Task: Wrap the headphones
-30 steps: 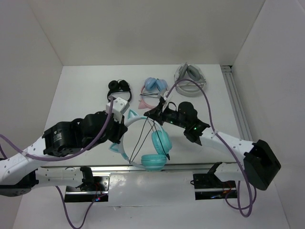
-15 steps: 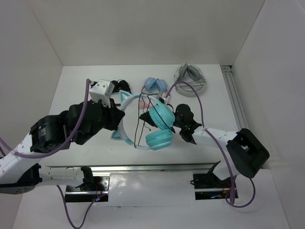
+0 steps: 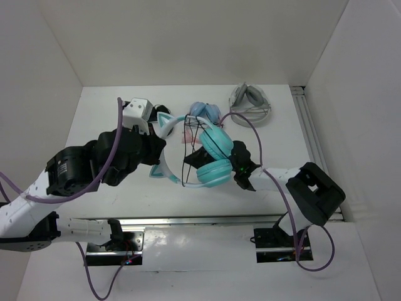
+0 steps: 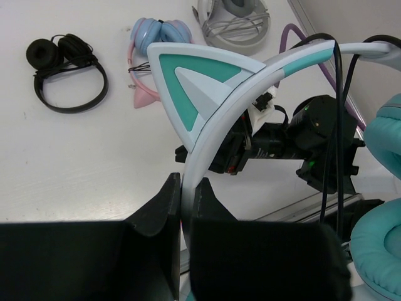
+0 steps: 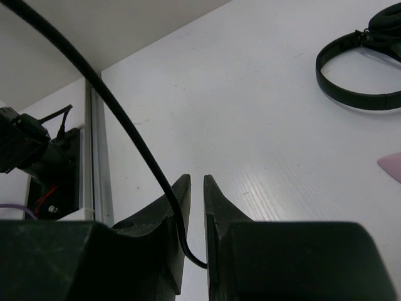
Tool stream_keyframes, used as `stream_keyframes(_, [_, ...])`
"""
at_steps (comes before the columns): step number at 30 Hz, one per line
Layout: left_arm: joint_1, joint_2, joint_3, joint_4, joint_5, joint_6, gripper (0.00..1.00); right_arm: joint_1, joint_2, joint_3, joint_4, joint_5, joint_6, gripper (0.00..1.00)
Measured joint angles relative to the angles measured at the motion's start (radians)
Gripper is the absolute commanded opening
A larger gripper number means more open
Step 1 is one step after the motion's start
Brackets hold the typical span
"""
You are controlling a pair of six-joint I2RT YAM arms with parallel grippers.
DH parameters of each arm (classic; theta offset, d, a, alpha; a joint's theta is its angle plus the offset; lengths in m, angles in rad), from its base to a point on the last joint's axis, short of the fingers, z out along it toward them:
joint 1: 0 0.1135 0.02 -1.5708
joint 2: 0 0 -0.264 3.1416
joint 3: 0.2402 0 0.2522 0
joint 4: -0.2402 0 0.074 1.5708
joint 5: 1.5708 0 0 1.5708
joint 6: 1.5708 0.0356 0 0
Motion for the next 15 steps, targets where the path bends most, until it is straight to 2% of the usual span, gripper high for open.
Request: stream_keyframes(15, [0.0,-0.005,0.071,-0.032,-0.046,-0.018,0.0,-0.02,0.13,-0.037,0.085,-0.023,0.007,0.2])
